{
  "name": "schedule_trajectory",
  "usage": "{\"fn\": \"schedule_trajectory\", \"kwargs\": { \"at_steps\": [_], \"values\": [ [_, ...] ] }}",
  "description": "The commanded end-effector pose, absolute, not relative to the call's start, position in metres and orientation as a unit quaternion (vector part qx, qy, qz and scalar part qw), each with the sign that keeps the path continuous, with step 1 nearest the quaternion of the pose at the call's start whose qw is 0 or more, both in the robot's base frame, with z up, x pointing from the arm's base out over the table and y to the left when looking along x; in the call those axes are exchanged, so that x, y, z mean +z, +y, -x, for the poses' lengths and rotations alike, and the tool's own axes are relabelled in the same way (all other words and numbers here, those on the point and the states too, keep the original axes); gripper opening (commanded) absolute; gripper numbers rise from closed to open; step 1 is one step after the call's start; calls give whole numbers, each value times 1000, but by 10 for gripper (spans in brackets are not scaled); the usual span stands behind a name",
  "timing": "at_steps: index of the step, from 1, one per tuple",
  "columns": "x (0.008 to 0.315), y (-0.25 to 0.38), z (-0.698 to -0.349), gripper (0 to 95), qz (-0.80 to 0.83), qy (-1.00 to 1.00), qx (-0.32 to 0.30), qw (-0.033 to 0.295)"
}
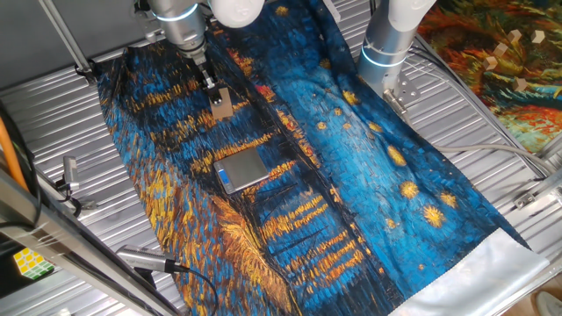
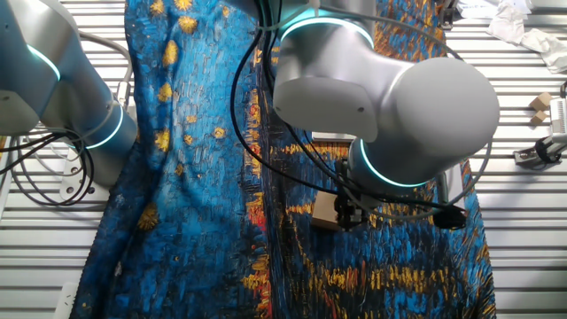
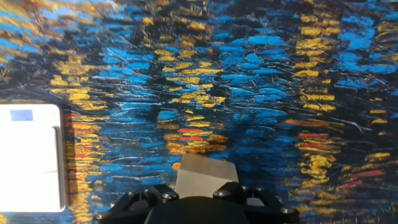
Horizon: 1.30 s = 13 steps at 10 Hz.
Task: Place the block on the scale
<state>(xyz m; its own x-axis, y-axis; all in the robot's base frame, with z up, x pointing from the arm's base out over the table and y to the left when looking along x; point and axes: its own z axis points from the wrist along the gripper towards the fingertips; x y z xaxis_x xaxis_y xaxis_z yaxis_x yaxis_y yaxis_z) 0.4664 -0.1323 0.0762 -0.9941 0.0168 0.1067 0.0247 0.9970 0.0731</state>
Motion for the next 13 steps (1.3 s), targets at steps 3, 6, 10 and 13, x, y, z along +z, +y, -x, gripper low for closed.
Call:
{"fn": "schedule_trajectory", "kwargs": {
  "at_steps": [3,6,10,13],
  "values": [
    [75,-132,-467,570,6,-998,-36,49],
    [74,-132,-467,760,5,-998,-36,45],
    [72,-132,-467,760,9,-998,-35,43],
    [63,-131,-466,760,11,-999,-35,37]
  ]
}}
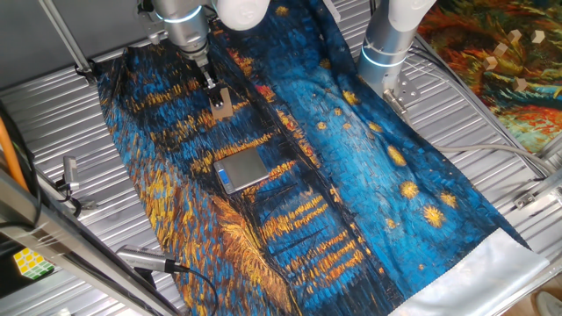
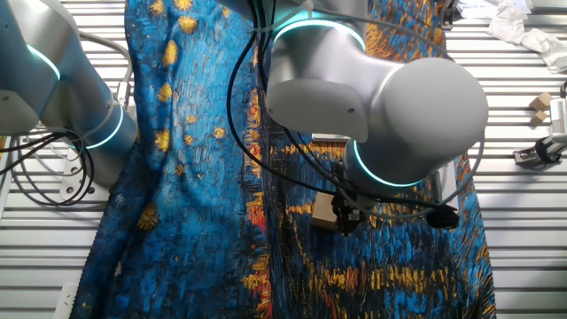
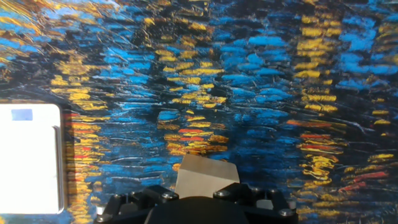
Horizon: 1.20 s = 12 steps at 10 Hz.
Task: Place the block on the scale
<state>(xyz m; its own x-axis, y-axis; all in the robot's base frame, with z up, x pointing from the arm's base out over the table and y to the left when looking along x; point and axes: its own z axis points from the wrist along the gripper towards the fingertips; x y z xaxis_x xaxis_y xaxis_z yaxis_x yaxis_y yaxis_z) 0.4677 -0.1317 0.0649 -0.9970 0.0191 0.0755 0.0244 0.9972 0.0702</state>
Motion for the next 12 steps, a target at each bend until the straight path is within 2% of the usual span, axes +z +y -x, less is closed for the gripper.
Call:
{"fn": "schedule_trajectory", "kwargs": {
  "at_steps": [1,12],
  "values": [
    [61,-131,-465,760,12,-999,-36,35],
    [57,-142,-457,760,6,-999,-18,28]
  ]
}}
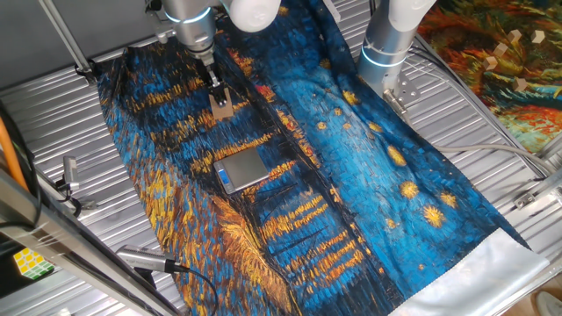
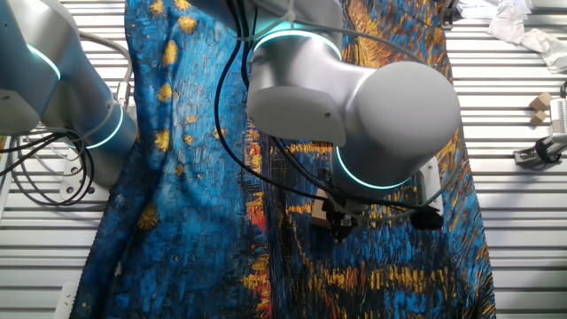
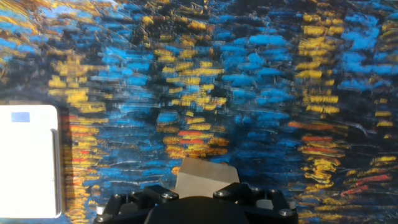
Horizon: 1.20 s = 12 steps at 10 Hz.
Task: Place the block on the scale
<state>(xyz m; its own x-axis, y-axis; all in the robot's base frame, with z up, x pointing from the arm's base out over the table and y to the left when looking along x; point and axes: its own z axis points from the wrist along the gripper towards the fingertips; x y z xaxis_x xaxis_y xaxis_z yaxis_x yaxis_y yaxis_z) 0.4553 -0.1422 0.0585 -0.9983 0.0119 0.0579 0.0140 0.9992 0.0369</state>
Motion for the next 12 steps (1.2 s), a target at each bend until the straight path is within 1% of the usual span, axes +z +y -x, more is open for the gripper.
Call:
{"fn": "schedule_trajectory", "kwargs": {
  "at_steps": [1,7,9,10,11,12],
  "values": [
    [53,-142,-456,760,7,-999,-19,27],
    [36,-139,-455,760,16,-1000,-21,15],
    [26,-136,-454,760,18,-1000,-22,5],
    [25,-136,-453,570,19,-1000,-23,2],
    [24,-136,-453,0,26,-999,-22,1],
    [24,-136,-453,0,24,-999,-23,2]
  ]
}}
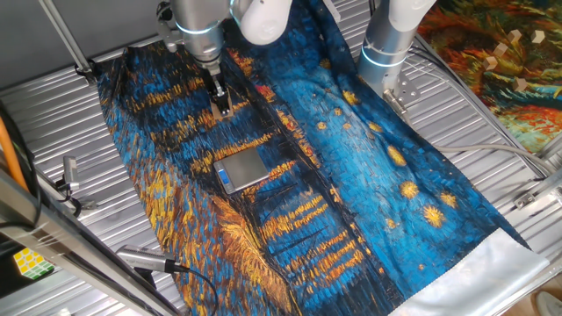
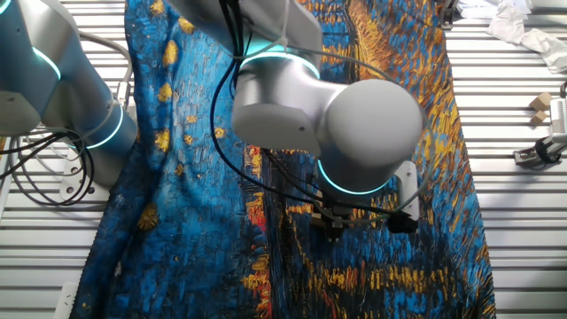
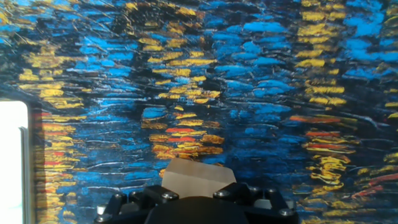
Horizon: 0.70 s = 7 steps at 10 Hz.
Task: Place the block on the scale
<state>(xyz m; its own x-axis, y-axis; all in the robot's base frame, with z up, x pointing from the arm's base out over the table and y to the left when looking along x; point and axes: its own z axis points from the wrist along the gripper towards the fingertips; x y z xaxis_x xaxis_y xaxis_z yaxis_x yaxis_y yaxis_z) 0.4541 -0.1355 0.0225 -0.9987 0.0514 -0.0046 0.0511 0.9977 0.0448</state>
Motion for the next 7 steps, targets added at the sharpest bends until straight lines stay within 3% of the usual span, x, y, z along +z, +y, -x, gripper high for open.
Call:
{"fn": "schedule_trajectory", "kwargs": {
  "at_steps": [1,5,7],
  "values": [
    [24,-136,-453,0,-22,999,23,-2],
    [26,-136,-453,0,-14,1000,24,1],
    [43,-140,-454,0,2,1000,26,3]
  ]
}}
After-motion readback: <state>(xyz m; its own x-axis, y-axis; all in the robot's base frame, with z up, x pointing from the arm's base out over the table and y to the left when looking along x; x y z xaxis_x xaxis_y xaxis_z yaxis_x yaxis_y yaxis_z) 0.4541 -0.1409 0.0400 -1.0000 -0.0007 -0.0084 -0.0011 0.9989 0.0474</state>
